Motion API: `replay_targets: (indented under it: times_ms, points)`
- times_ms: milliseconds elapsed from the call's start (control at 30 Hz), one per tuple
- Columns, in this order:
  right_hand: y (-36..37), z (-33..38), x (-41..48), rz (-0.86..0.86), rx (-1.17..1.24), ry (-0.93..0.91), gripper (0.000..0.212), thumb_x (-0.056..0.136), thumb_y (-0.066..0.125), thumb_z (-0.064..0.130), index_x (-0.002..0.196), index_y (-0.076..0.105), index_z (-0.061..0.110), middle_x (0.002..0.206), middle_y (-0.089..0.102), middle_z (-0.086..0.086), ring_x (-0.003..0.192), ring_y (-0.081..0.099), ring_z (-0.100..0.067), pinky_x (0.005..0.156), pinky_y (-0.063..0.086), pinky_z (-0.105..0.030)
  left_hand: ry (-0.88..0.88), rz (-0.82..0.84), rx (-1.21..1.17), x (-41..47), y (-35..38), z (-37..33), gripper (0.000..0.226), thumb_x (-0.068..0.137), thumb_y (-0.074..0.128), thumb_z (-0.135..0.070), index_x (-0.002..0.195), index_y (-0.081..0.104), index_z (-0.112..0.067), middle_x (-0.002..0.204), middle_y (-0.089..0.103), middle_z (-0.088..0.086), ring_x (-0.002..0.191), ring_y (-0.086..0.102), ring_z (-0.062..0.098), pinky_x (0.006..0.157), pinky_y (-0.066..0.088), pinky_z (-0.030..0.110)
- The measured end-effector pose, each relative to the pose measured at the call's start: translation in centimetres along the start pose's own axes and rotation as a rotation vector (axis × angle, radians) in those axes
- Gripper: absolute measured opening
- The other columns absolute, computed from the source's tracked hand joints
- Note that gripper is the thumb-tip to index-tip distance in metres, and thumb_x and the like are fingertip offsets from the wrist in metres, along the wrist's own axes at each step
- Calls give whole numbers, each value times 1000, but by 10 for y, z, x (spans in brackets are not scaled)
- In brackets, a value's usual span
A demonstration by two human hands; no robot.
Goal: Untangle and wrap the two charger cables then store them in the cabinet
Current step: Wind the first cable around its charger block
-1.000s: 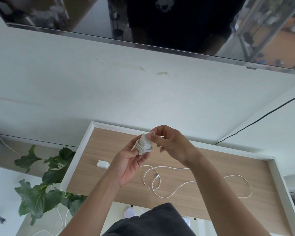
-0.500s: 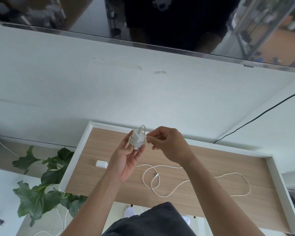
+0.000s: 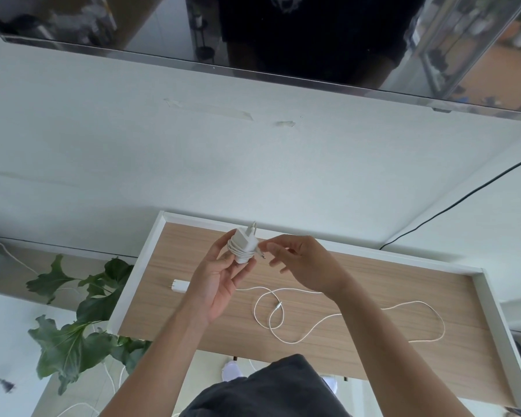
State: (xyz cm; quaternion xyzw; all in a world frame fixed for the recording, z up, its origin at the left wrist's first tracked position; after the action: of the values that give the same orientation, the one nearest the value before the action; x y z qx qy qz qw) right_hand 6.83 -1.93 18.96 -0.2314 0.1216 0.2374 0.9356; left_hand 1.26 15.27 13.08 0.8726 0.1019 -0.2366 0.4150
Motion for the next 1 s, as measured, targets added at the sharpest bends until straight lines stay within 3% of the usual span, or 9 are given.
replay_targets:
  times_ms: [200, 400, 567, 667, 833, 900, 1000]
  points:
    - [1, -15, -1, -27, 215, 56, 25, 114, 54, 33, 129, 74, 27, 121, 81, 7, 101, 81, -18, 97, 65, -44, 25, -27, 78, 3, 4, 7, 43, 107, 55, 4, 145, 64, -14, 134, 75, 17, 116, 73, 29, 96, 67, 37]
    - [-5, -40, -5, -82, 287, 81, 36, 99, 76, 52, 126, 72, 29, 117, 82, 5, 104, 81, -16, 95, 66, -41, 54, -32, 236, 7, 13, 23, 42, 105, 65, 2, 144, 63, -11, 133, 75, 25, 116, 76, 31, 101, 64, 38]
    - [-22, -83, -18, -222, 377, 129, 39, 93, 87, 37, 125, 71, 22, 111, 82, -2, 101, 81, -28, 91, 68, -43, -42, 5, 366, 14, 30, 58, 37, 104, 67, -1, 139, 64, -12, 125, 79, 21, 109, 77, 30, 106, 60, 43]
    - [-44, -118, -38, -308, 409, 165, 34, 96, 85, 29, 126, 72, 21, 113, 81, -4, 102, 79, -33, 88, 68, -36, -130, 37, 538, 18, 46, 93, 38, 104, 71, -9, 140, 63, -17, 120, 81, 18, 109, 75, 29, 108, 60, 45]
    - [-89, -179, -82, -399, 392, 237, 31, 98, 82, 33, 128, 73, 31, 119, 81, 6, 101, 79, -22, 95, 66, -41, -243, 144, 755, 25, 86, 158, 39, 104, 71, -15, 140, 59, -24, 119, 84, 8, 118, 78, 28, 111, 58, 45]
    - [-105, -205, -99, -427, 430, 259, 31, 99, 81, 29, 129, 73, 31, 121, 80, 4, 102, 80, -25, 97, 65, -44, -287, 157, 803, 28, 100, 188, 41, 105, 68, -13, 142, 56, -26, 120, 83, 8, 116, 79, 25, 112, 58, 45]
    - [-131, -244, -126, -456, 502, 308, 31, 101, 79, 23, 131, 73, 26, 123, 79, -3, 110, 79, -31, 99, 66, -44, -337, 212, 883, 30, 125, 236, 26, 108, 63, -14, 129, 69, -27, 123, 83, 3, 119, 78, 21, 113, 58, 43]
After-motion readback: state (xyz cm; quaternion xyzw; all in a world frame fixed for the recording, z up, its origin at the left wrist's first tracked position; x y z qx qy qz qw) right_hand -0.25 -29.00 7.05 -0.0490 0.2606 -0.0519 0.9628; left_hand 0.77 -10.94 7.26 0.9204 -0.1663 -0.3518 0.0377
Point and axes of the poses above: each hand's wrist, its own x-axis towards the middle knuckle, its own y-axis out of the palm, z = x × y, the point moved 9 cm from there along x, towards the middle knuckle
